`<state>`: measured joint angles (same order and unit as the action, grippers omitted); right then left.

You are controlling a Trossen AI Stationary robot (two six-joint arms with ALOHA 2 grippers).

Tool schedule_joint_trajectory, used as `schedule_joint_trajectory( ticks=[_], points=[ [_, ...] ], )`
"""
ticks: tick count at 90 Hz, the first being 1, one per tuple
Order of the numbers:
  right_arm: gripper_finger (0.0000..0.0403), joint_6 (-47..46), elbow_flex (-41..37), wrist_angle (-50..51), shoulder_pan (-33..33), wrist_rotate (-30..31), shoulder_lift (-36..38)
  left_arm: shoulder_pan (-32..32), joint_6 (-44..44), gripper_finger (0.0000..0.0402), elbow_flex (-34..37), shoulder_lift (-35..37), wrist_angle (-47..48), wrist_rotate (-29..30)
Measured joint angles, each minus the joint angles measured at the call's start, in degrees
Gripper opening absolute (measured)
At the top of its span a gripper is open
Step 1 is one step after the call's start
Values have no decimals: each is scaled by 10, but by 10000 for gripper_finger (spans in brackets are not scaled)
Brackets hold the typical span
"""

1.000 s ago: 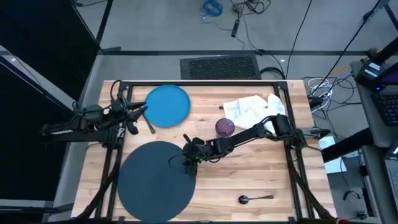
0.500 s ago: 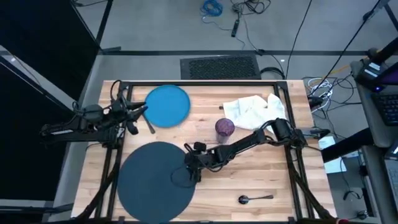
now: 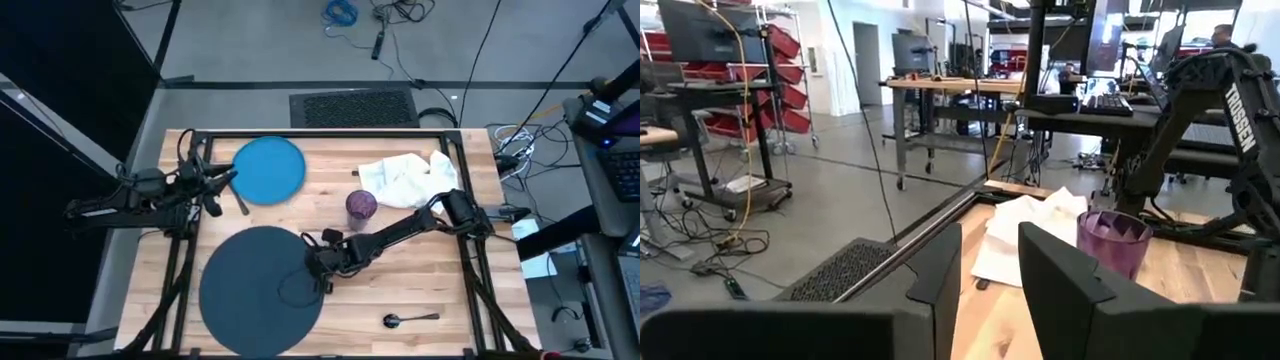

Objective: Set table place
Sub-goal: Move the dark blue placemat to the bottom center of the table

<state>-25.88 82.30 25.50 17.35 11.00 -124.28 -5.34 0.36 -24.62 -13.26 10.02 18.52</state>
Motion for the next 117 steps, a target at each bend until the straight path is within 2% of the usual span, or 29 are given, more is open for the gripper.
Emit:
schedule_joint_trajectory(
  ticks=[23,76,110,117],
  points=[
    [2,-45,-1,117,18,-2,18,0,-1,86,0,0,0,0],
    [0,-208,-4,330,91,-10,43,0,-1,86,0,0,1,-5],
    [0,-210,-1,358,98,-10,51,0,-1,86,0,0,0,-5],
    [0,-199,10,365,97,15,59,0,-1,86,0,0,-9,-5]
  ],
)
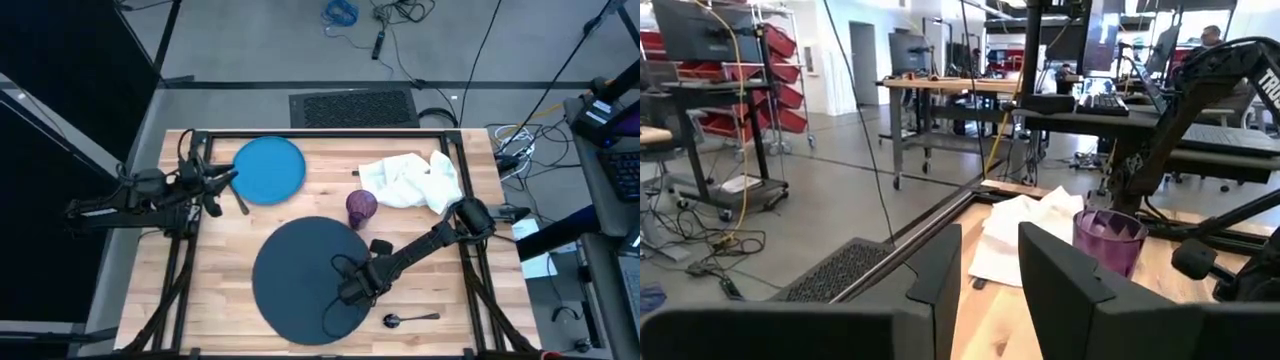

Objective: Set table place
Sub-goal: Move the dark blue placemat to the bottom center of the table, then put the blue plate on the dark blue placemat

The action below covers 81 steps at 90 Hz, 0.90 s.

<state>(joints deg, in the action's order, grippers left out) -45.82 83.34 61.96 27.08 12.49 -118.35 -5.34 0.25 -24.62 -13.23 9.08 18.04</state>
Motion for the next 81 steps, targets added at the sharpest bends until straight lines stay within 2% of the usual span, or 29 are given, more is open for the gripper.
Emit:
schedule_joint_trajectory(
  ticks=[12,20,34,44,56,63,71,81],
  points=[
    [1,12,18,6,-1,50,43,7,0,86,0,0,-25,-25],
    [17,19,19,5,-4,73,70,18,0,86,0,-4,-36,-32],
    [79,70,20,-28,-12,125,116,36,0,86,0,-34,-41,-30],
    [131,131,20,-87,-28,160,133,37,0,86,0,-80,-34,0],
    [178,220,20,-164,-61,163,150,35,-16,86,0,-137,-34,42],
    [194,278,20,-203,-82,162,157,33,-36,86,0,-170,-33,45],
    [200,341,20,-247,-108,159,169,33,-72,86,0,-204,-9,16],
    [197,408,20,-291,-145,144,182,39,-125,86,0,-241,33,-48]
  ],
)
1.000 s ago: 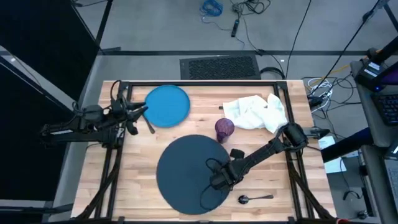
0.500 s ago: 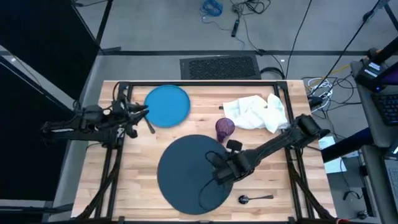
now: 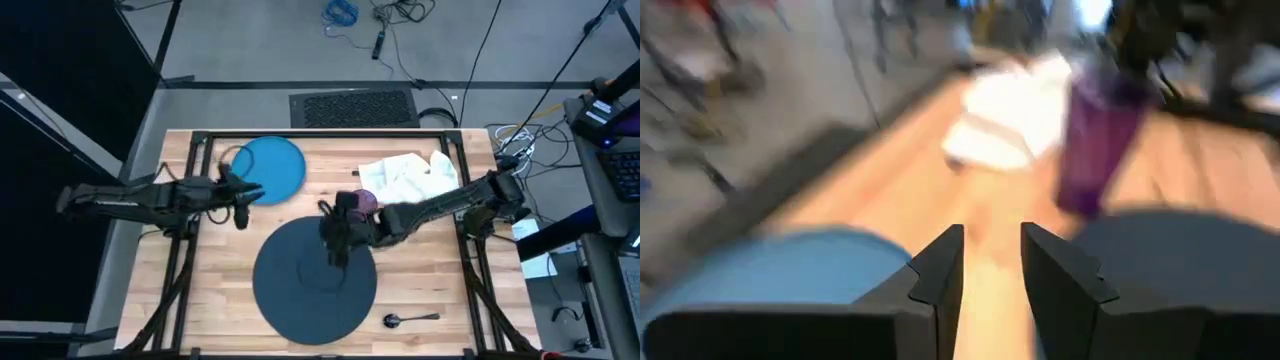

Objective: Set table place
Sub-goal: Put the blue plate on the dark blue placemat

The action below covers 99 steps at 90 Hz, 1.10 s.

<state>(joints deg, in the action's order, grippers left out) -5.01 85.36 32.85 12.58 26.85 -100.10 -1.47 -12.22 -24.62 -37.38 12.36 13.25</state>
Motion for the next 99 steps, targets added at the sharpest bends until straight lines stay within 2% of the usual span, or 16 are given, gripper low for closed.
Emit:
schedule_joint_trajectory(
  ticks=[10,24,35,41,67,87,99],
  points=[
    [192,33,0,-38,-47,-34,11,16,-41,86,0,-34,25,-21],
    [189,27,1,-69,-129,-105,13,37,-109,86,0,-68,60,-32],
    [189,-6,1,-89,-202,-178,11,42,-217,86,0,-107,81,-86],
    [189,-16,1,-101,-238,-209,6,47,-243,86,0,-134,81,-115],
    [189,-48,1,-162,-346,-325,-49,97,-238,86,0,-253,52,-103],
    [189,-70,2,-222,-366,-353,-118,155,-223,86,-2,-286,41,-81],
    [189,-77,35,-218,-367,-359,-172,185,-220,86,-5,-285,18,-63]
  ],
)
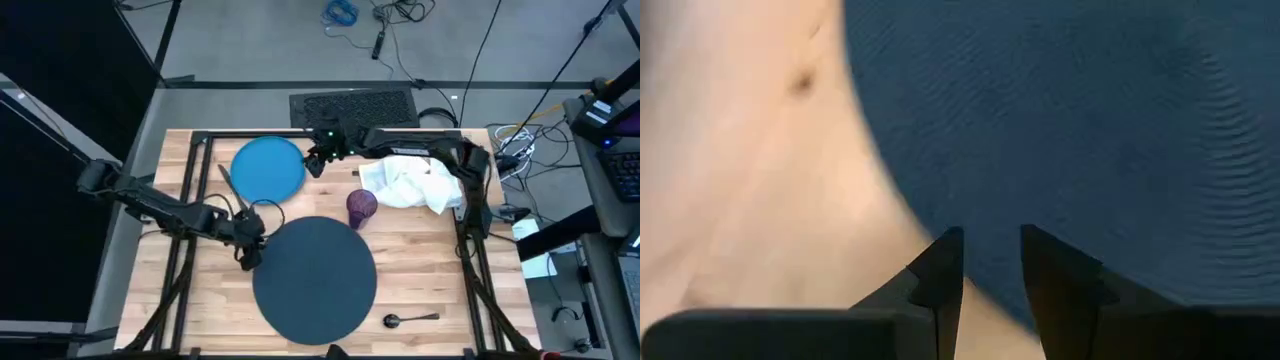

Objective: Set table place
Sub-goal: Put the blue plate on the dark blue placemat

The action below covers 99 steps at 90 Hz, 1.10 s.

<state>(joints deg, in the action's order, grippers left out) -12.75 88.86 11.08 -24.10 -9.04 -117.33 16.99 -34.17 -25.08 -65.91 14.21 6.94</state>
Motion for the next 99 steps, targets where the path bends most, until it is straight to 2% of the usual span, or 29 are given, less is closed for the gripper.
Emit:
schedule_joint_trajectory(
  ticks=[9,31,40,68,99],
  points=[
    [189,-3,47,29,0,9,-43,16,-11,86,0,0,-4,16],
    [189,23,190,187,3,119,-139,52,-28,86,0,0,-4,53],
    [191,30,229,224,3,138,-159,64,-30,86,0,-7,-3,64],
    [207,30,245,250,1,137,-168,80,-31,86,0,-45,-21,68],
    [208,13,244,286,12,136,-174,92,-30,86,0,-71,-39,69]
  ],
)
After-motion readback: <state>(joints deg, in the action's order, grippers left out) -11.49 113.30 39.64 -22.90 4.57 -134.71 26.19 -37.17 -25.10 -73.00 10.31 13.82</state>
